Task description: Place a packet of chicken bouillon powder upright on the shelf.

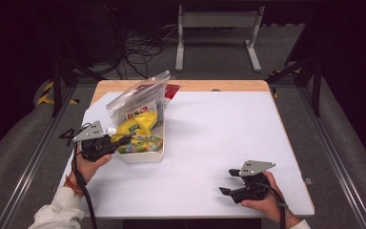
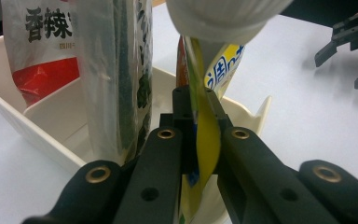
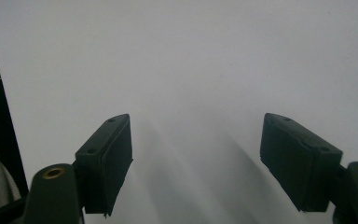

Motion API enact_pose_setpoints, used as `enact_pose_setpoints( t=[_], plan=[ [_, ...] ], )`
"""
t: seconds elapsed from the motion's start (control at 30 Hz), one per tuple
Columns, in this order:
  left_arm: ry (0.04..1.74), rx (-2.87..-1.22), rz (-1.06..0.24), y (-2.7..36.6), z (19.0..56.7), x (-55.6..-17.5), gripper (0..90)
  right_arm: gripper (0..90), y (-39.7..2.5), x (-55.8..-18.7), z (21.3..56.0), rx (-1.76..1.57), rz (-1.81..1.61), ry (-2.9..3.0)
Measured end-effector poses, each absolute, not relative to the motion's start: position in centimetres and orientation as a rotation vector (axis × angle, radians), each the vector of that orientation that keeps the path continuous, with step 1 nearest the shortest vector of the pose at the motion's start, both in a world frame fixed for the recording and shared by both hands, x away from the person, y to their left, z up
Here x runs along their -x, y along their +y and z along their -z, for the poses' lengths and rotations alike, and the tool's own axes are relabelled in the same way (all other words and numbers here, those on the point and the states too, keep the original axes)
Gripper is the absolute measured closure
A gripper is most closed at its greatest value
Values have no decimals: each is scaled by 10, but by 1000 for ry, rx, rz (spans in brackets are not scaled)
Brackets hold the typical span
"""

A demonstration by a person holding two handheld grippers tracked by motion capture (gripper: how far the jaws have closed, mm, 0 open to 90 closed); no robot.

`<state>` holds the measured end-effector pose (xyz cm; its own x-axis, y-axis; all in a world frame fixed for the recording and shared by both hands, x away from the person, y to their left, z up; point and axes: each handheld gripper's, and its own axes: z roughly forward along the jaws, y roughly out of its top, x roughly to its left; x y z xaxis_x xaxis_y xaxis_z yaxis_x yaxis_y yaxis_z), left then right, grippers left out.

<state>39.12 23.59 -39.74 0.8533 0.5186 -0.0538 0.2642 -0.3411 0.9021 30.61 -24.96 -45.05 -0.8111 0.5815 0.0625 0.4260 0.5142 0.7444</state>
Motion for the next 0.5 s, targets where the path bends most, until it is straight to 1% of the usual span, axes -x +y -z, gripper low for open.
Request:
enact_pose_setpoints(
  t=[0.4, 0.5],
  plan=[
    [595, -1947, -299, 233, 402, -391, 871, 254, -250, -306, 450, -860, -1175, 2555],
    [599, -1945, -319, 232, 402, -389, 859, 254, -251, -306, 449, -859, -1175, 2550]
  ],
)
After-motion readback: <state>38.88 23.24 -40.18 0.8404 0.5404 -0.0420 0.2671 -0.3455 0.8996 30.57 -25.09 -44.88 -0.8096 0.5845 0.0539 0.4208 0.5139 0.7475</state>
